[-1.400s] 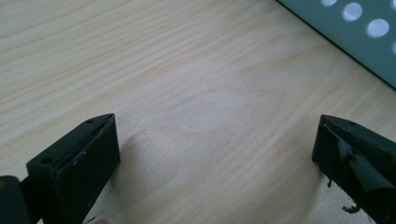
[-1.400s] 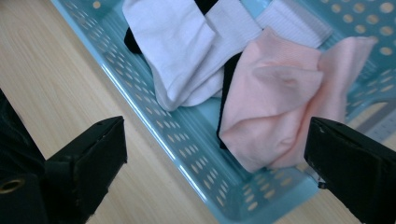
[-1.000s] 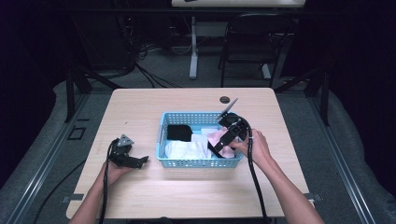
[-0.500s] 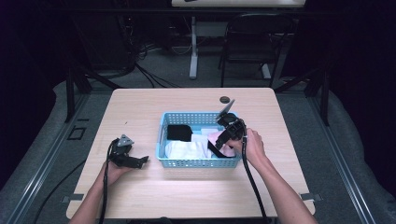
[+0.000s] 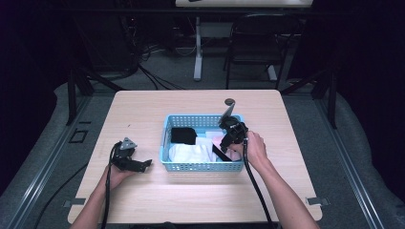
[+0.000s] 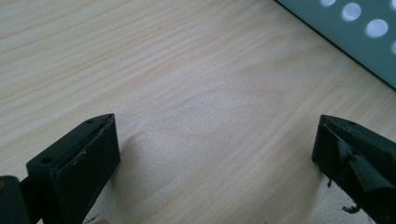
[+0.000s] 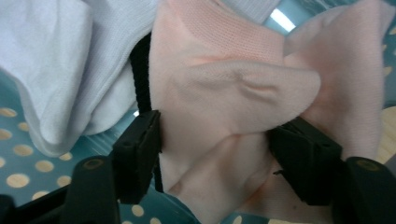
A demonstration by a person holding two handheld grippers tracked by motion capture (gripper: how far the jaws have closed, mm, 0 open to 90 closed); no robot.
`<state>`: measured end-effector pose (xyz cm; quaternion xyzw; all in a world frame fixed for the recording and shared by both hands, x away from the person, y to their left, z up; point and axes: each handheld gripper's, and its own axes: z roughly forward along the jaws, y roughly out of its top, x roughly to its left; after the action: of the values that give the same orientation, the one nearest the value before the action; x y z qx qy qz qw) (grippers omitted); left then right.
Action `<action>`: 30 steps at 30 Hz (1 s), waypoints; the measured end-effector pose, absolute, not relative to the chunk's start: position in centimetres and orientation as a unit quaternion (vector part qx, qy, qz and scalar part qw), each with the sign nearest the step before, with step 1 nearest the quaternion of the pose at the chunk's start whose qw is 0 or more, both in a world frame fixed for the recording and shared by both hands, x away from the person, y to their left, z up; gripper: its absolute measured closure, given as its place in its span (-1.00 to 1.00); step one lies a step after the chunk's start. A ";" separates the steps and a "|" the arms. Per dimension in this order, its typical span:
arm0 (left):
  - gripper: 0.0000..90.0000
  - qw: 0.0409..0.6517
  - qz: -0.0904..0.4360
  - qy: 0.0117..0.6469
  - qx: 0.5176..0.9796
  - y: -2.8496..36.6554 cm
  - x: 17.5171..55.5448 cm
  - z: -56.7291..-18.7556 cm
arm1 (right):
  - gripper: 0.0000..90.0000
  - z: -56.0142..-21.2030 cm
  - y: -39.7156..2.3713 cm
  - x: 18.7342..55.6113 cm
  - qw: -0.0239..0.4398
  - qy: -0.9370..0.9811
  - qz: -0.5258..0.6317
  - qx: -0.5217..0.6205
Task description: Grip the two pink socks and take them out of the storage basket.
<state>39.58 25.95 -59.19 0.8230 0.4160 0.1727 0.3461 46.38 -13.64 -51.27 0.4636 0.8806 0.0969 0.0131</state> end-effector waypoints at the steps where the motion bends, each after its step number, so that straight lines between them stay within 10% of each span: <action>1: -0.98 0.346 0.173 0.416 0.823 26.0 39.6 -59.2 | -0.05 -51.1 -13.8 46.6 0.014 0.886 0.082 0.456; 10: -0.98 0.346 0.173 0.416 0.823 25.9 39.6 -59.2 | 0.22 -51.1 -14.1 46.8 0.033 0.881 0.077 0.466; 15: -0.98 0.346 0.173 0.416 0.823 25.9 39.6 -59.2 | 0.80 -51.1 -14.6 47.2 0.042 0.882 0.075 0.464; 30: -0.98 0.347 0.173 0.416 0.823 25.9 39.6 -59.2 | 0.89 -47.7 -14.6 45.6 0.038 0.880 0.144 0.450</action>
<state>39.60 25.95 -59.19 0.8230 0.4156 0.1731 0.3465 45.56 -14.59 -47.75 0.4504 0.8804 0.1435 0.0384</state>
